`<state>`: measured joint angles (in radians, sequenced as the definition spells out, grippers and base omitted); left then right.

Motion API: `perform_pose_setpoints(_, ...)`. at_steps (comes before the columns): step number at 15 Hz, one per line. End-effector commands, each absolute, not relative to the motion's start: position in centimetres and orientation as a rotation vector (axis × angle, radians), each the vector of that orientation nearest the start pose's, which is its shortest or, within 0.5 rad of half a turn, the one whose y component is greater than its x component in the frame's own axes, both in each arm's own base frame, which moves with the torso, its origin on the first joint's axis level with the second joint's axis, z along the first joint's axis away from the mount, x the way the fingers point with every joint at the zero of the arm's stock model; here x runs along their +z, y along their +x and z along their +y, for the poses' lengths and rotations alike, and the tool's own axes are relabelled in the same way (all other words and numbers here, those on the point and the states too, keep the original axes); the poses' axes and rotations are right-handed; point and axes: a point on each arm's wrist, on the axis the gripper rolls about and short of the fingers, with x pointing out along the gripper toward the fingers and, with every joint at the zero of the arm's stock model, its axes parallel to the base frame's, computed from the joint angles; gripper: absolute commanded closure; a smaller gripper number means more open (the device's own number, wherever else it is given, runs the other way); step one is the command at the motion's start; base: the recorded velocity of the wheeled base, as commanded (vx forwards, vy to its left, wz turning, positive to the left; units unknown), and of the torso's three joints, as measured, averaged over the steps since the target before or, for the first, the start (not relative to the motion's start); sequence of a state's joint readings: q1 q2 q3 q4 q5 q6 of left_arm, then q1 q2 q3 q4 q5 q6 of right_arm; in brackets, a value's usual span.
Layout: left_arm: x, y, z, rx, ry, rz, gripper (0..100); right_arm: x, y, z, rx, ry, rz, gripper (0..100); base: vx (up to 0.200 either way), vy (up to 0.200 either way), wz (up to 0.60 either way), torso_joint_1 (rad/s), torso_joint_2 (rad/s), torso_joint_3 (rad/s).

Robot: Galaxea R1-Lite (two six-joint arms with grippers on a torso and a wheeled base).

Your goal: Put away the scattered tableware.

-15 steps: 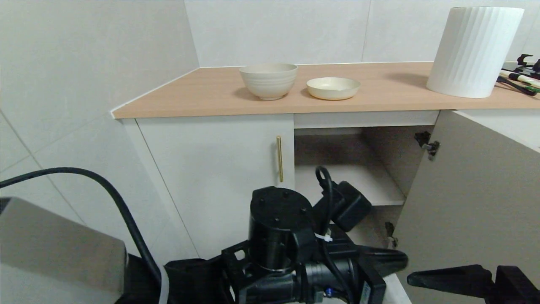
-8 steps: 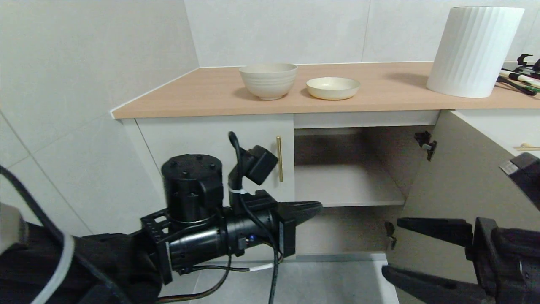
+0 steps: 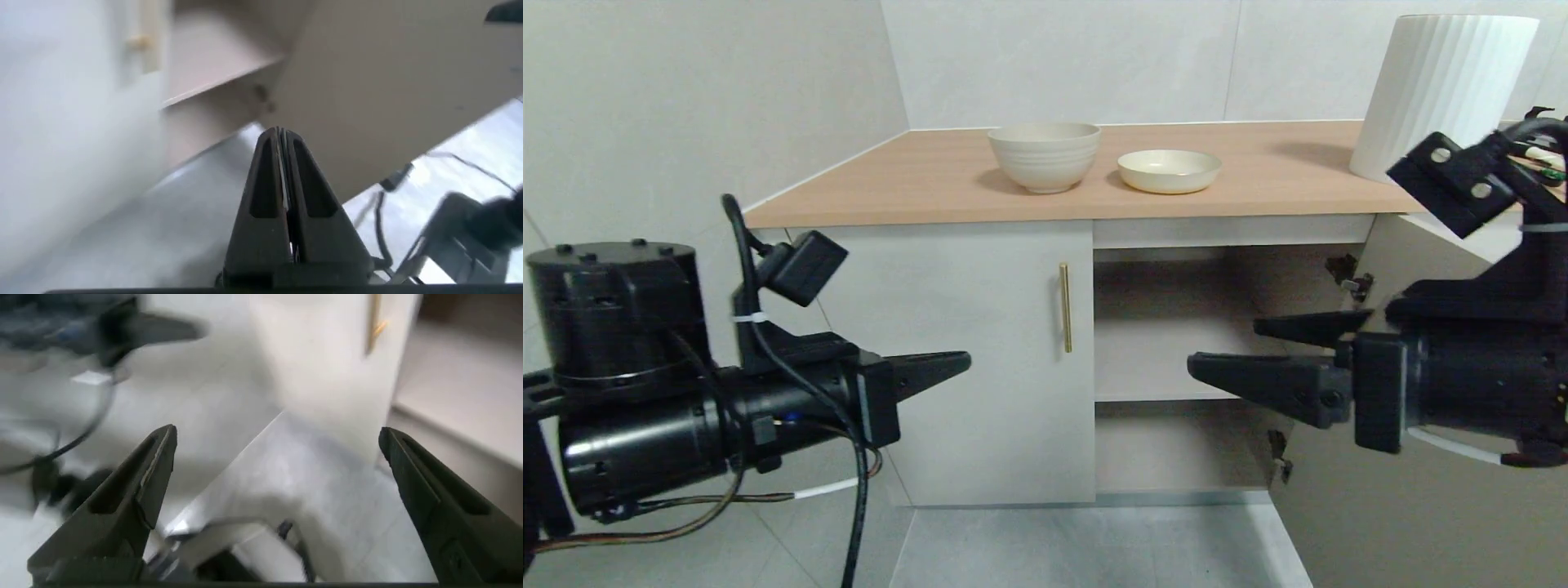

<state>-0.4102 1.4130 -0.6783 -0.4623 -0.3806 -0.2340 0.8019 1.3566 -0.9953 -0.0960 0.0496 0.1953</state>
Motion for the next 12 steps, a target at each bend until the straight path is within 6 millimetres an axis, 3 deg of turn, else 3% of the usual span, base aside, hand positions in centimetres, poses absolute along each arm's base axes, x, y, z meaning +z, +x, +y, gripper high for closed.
perform_pose_setpoints(1, 23.9, 18.7, -7.0, -0.672, -0.237, 0.269, 0, 26.5, 18.2, 18.4, 0.757, 0.059, 0.384, 0, 0.0, 0.0, 0.0, 0.0, 0.0, 0.0)
perform_pose_setpoints(2, 24.2, 18.5, -6.3, -0.656, -0.251, 0.266, 0, 26.0, 19.1, 18.3, 0.717, 0.055, 0.397, 0, 0.0, 0.0, 0.0, 0.0, 0.0, 0.0)
perform_pose_setpoints(6, 25.4, 18.6, -6.2, -0.66, -0.33, 0.25, 0, 25.6, 19.4, 16.8, 0.653, 0.041, 0.47, 0, 0.0, 0.0, 0.0, 0.0, 0.0, 0.0)
perform_pose_setpoints(12, 26.0, 18.6, -6.2, -0.653, -0.339, 0.236, 0, 23.7, 21.4, 17.2, 0.589, 0.089, 0.556, 0, 0.0, 0.0, 0.0, 0.0, 0.0, 0.0)
